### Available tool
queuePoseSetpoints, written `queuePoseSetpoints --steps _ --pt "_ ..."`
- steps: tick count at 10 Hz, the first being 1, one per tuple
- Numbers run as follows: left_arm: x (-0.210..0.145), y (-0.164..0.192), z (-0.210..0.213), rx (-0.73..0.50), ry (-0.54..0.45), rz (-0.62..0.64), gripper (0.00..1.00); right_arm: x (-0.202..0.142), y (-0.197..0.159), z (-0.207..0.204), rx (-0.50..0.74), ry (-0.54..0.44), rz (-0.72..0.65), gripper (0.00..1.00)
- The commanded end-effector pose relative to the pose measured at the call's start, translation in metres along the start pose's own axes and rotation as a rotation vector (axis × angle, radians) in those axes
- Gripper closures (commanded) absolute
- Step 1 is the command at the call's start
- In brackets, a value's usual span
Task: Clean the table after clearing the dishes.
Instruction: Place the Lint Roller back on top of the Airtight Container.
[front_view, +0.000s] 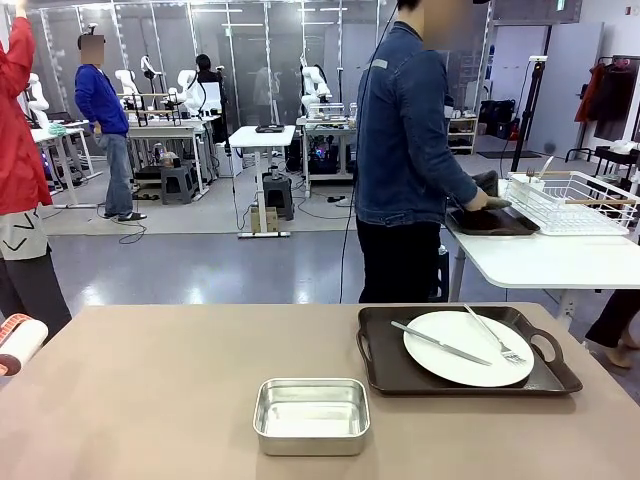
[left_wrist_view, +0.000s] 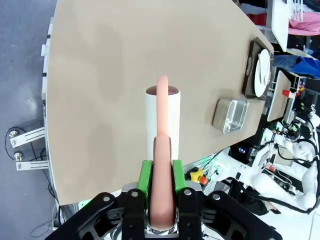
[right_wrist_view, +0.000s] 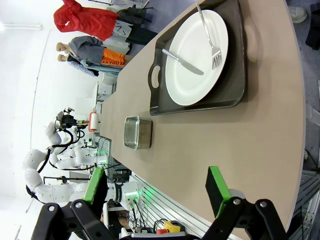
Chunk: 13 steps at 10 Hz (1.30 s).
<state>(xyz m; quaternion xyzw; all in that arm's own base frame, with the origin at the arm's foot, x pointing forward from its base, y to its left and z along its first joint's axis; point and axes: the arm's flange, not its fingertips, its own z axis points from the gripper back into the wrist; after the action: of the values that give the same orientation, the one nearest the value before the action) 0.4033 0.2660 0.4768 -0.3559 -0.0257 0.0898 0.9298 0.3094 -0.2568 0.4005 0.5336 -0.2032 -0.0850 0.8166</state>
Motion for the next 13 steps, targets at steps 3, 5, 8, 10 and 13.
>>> queuePoseSetpoints --steps 3,5,8,10,13 --pt "-0.006 -0.154 -0.018 0.237 0.086 -0.455 0.79 -0.001 0.003 0.001 0.009 -0.006 0.003 0.00" --pt "-0.041 -0.256 -0.059 0.381 0.200 -0.726 0.79 -0.001 0.003 0.001 0.009 -0.006 0.003 0.00" --pt "-0.110 -0.345 -0.119 0.561 0.364 -1.037 0.79 -0.001 0.003 0.001 0.009 -0.006 0.003 0.00" --pt "-0.143 -0.383 -0.172 0.606 0.444 -1.319 0.79 -0.001 0.003 0.001 0.009 -0.006 0.003 0.00" --pt "-0.155 -0.404 -0.183 0.637 0.379 -1.381 0.79 -0.001 0.003 0.001 0.009 -0.006 0.003 0.00"
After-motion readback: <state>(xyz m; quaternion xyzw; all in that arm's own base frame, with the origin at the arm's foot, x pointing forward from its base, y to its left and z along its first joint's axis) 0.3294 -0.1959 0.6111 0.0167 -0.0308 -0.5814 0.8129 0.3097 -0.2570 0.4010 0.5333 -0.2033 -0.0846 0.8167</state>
